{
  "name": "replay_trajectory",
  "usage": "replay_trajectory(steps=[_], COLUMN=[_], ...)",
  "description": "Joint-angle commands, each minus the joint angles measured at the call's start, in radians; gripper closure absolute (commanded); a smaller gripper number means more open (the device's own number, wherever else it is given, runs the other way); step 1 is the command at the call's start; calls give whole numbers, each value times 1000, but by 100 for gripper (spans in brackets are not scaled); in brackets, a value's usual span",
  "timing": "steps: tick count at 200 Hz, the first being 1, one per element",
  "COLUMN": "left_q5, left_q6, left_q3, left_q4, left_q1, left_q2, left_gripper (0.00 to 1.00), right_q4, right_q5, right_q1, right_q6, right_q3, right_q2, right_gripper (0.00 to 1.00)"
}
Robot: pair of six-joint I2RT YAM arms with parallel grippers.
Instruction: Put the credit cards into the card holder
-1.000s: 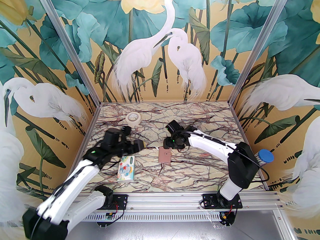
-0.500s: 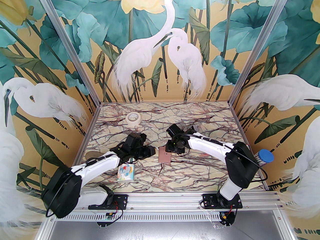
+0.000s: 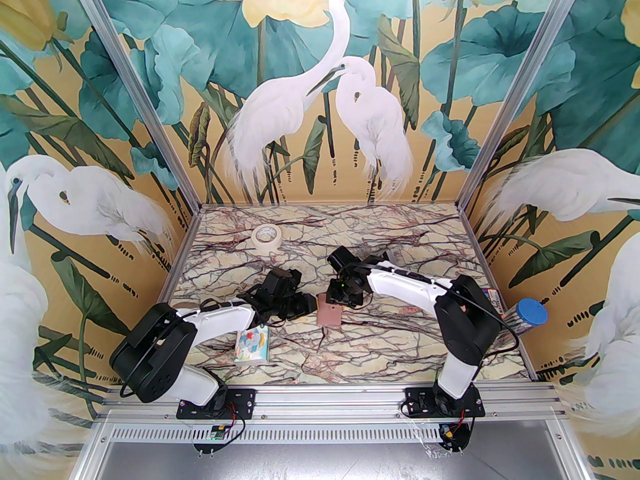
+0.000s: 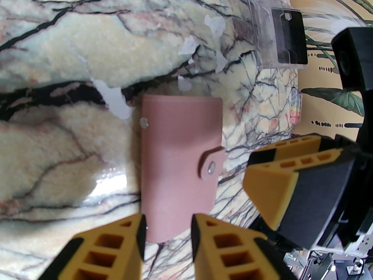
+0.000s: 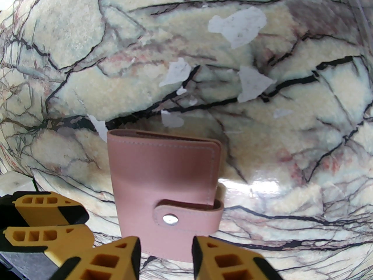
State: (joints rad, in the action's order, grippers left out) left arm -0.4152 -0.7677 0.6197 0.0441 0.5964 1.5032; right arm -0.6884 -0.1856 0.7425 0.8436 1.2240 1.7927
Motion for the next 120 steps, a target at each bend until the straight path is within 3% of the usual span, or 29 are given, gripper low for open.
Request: replay_trajectory(steps=[1,120], left_q5=[-5,2], left_q6=[-2,-2], left_q3=[3,-1], left_q4=[38,72], left_q1=[7,7], left_q2=[19,76], left_gripper=[70,72], right_q4=[5,20], right_q5=[-18,-48], right_q1=[6,5], right_q6=[15,22], right_q3=[31,47], right_q2=[32,89], right_gripper=[67,69])
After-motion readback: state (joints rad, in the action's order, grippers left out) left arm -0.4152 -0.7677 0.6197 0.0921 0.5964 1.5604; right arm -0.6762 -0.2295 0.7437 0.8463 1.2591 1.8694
